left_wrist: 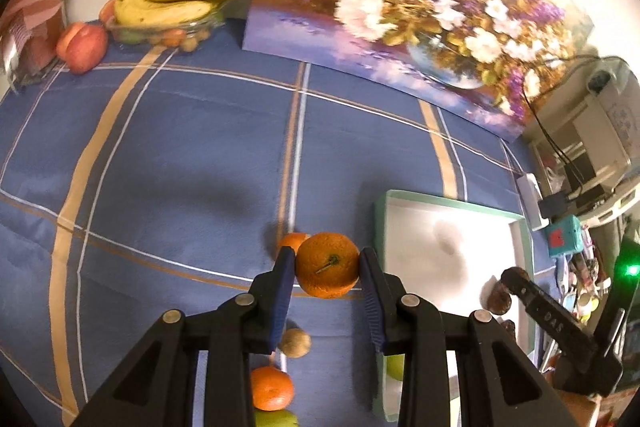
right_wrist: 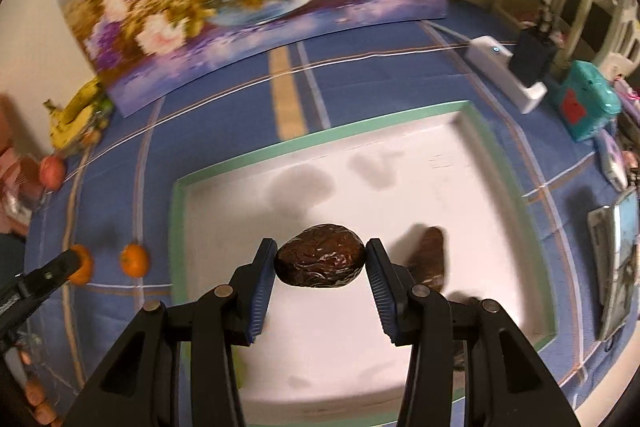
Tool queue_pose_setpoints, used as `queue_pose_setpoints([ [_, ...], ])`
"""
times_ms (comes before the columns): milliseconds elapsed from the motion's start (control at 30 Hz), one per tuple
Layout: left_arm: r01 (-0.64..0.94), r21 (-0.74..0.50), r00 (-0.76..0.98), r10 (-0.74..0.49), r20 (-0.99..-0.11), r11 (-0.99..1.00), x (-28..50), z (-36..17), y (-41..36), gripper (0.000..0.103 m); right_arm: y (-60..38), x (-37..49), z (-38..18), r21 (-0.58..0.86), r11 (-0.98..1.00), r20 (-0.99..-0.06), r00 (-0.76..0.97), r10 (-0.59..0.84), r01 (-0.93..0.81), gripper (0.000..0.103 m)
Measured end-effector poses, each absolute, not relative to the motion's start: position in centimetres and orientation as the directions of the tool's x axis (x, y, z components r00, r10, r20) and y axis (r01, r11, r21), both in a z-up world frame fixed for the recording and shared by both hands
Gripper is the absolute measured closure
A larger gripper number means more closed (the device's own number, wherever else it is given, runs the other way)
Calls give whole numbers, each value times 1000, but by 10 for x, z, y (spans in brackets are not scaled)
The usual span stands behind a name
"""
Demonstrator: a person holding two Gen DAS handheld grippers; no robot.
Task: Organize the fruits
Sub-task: 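Carry the date into the tray with the right tool while the left tool carries the orange there, then open the right tool to drop the date while the left tool releases the orange in the tray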
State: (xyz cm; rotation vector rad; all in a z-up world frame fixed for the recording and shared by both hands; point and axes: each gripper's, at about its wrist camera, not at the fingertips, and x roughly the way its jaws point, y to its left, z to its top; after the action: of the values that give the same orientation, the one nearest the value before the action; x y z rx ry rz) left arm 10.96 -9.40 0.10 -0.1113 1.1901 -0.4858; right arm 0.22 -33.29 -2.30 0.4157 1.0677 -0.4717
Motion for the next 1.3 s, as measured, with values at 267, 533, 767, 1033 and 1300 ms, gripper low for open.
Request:
queue_pose_setpoints([
  [267,424,-274,265,-407,-874,863,88,1,-147,68,-358,-10,-17,73,796,-871,427,-242,601,56],
  [533,519,-227,281,-415,-865,824,71,-10,-188,68,-372,-15,-19,53,786,-841,451,-297,616,56],
  [767,546,-223,283,-428,-859,807,70,-20,-203,68,-377,-11,-27,40,786,-834,453,-313,617,56],
  [1033,556,-203,281,-413,-866,806,75,-32,-215,68,-382,-4,-39,19,788,-844,433,-318,616,56],
  [1300,556,-200,262,-398,-879,807,81,-47,-221,68,-382,4,-57,-11,800,-857,407,-317,600,56],
])
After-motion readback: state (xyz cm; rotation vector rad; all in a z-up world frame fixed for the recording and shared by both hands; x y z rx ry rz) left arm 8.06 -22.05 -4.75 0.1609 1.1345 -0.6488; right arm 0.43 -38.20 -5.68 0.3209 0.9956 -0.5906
